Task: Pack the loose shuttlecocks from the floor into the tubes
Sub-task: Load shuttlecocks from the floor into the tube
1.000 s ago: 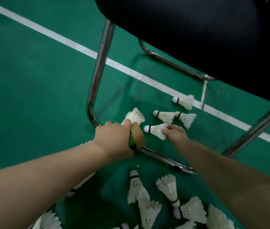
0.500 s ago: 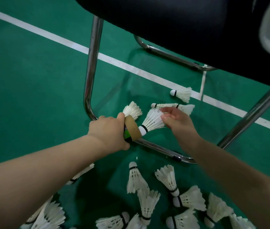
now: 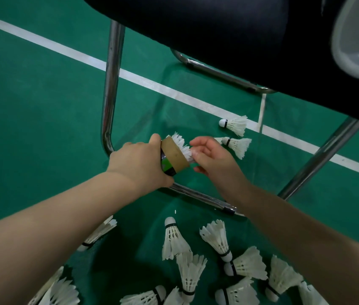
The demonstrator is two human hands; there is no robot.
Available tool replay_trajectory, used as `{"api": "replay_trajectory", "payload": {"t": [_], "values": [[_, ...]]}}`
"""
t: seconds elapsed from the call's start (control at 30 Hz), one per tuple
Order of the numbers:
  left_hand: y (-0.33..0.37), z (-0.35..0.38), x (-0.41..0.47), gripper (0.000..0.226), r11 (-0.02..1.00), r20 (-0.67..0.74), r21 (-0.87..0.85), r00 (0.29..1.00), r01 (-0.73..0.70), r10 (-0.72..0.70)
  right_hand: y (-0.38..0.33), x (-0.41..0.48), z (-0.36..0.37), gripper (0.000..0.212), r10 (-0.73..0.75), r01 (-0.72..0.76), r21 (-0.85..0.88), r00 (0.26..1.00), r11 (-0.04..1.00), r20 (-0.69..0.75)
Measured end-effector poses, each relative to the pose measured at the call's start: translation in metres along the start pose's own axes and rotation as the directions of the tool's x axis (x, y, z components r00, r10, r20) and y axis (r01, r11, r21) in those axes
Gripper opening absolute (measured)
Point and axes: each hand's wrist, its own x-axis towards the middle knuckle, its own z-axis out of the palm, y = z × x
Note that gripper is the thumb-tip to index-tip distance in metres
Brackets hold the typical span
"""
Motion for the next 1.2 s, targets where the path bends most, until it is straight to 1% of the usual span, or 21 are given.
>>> {"api": "replay_trajectory", "payload": {"t": [0.07,0.13,0.2,0.27,0.33,0.37,0.4,0.43,0.5,0.53,0.57,0.6,0.63,0.7,0.73,0.8,0.9,0.97,1.0,1.07,1.2], "values": [[0.001,-0.005,0.003,0.056,1.000,-0.005,-0.022,1.000,-0.003,0.003,-0.003,0.000,0.001,0.019,-0.017,0.019,-0.045,0.999,0.999,0.052],[0.004,-0.009,0.006,0.055,0.999,-0.007,-0.039,1.000,-0.014,0.014,-0.007,0.002,0.000,0.017,0.004,-0.005,0.004,0.985,1.000,0.173],[0.007,-0.009,0.007,0.053,0.998,-0.021,-0.029,0.999,-0.049,0.048,-0.013,0.008,-0.005,0.022,0.030,-0.042,0.028,0.939,0.999,0.344],[0.011,-0.009,0.006,0.051,0.996,-0.048,0.017,0.995,-0.088,0.089,-0.020,0.015,-0.012,0.028,0.094,-0.079,-0.052,0.864,0.996,0.494],[0.015,-0.007,0.005,0.051,0.991,-0.069,0.072,0.991,-0.112,0.117,-0.020,0.020,-0.017,0.037,0.165,-0.092,-0.155,0.808,0.984,0.566],[0.017,-0.006,0.004,0.050,0.989,-0.084,0.089,0.989,-0.117,0.125,-0.018,0.022,-0.018,0.036,0.180,-0.098,-0.172,0.799,0.980,0.573],[0.019,-0.005,0.005,0.050,0.989,-0.104,0.091,0.986,-0.118,0.128,-0.016,0.024,-0.018,0.029,0.175,-0.110,-0.148,0.808,0.983,0.562],[0.022,-0.003,0.006,0.050,0.990,-0.123,0.081,0.985,-0.115,0.125,-0.015,0.024,-0.018,0.021,0.151,-0.130,-0.077,0.834,0.989,0.530],[0.025,-0.001,0.011,0.050,0.994,-0.132,0.028,0.986,-0.102,0.105,-0.014,0.028,-0.020,0.013,0.090,-0.170,0.173,0.913,0.970,0.398],[0.026,0.000,0.014,0.050,0.995,-0.122,-0.001,0.988,-0.097,0.097,-0.012,0.032,-0.022,0.019,0.088,-0.165,0.264,0.955,0.950,0.283],[0.028,0.000,0.016,0.051,0.995,-0.109,-0.018,0.990,-0.094,0.092,-0.007,0.037,-0.026,0.025,0.124,-0.167,0.301,0.980,0.939,0.155],[0.030,0.002,0.019,0.051,0.996,-0.099,-0.021,0.991,-0.091,0.088,-0.001,0.044,-0.030,0.029,0.184,-0.185,0.315,0.982,0.931,0.034],[0.032,0.003,0.020,0.051,0.996,-0.090,-0.014,0.993,-0.085,0.083,0.009,0.051,-0.034,0.029,0.259,-0.224,0.340,0.964,0.913,-0.062],[0.037,0.007,0.024,0.053,0.998,-0.062,0.010,0.996,-0.063,0.063,0.028,0.062,-0.042,0.026,0.392,-0.297,0.409,0.905,0.863,-0.169],[0.041,0.009,0.026,0.054,0.998,-0.043,0.024,0.998,-0.052,0.053,0.038,0.065,-0.046,0.024,0.430,-0.328,0.392,0.879,0.860,-0.208],[0.047,0.013,0.029,0.055,0.998,-0.004,0.053,0.999,-0.036,0.037,0.061,0.070,-0.057,0.022,0.465,-0.391,0.272,0.828,0.879,-0.313],[0.055,0.019,0.029,0.056,0.997,0.048,0.078,0.999,-0.023,0.019,0.089,0.076,-0.081,0.013,0.393,-0.429,0.056,0.758,0.902,-0.520],[0.057,0.023,0.027,0.055,0.996,0.078,0.082,0.997,-0.019,0.012,0.098,0.079,-0.094,0.020,0.344,-0.477,-0.070,0.720,0.876,-0.603],[0.057,0.025,0.026,0.055,0.996,0.090,0.082,0.996,-0.016,0.008,0.101,0.081,-0.098,0.024,0.324,-0.499,-0.125,0.714,0.858,-0.621],[0.057,0.026,0.026,0.055,0.997,0.102,0.081,0.995,-0.009,0.001,0.105,0.088,-0.102,0.027,0.303,-0.502,-0.184,0.733,0.845,-0.609],[0.057,0.027,0.023,0.054,0.996,0.106,0.085,0.994,-0.018,0.009,0.103,0.094,-0.100,0.033,0.322,-0.462,-0.182,0.803,0.868,-0.501]]}}
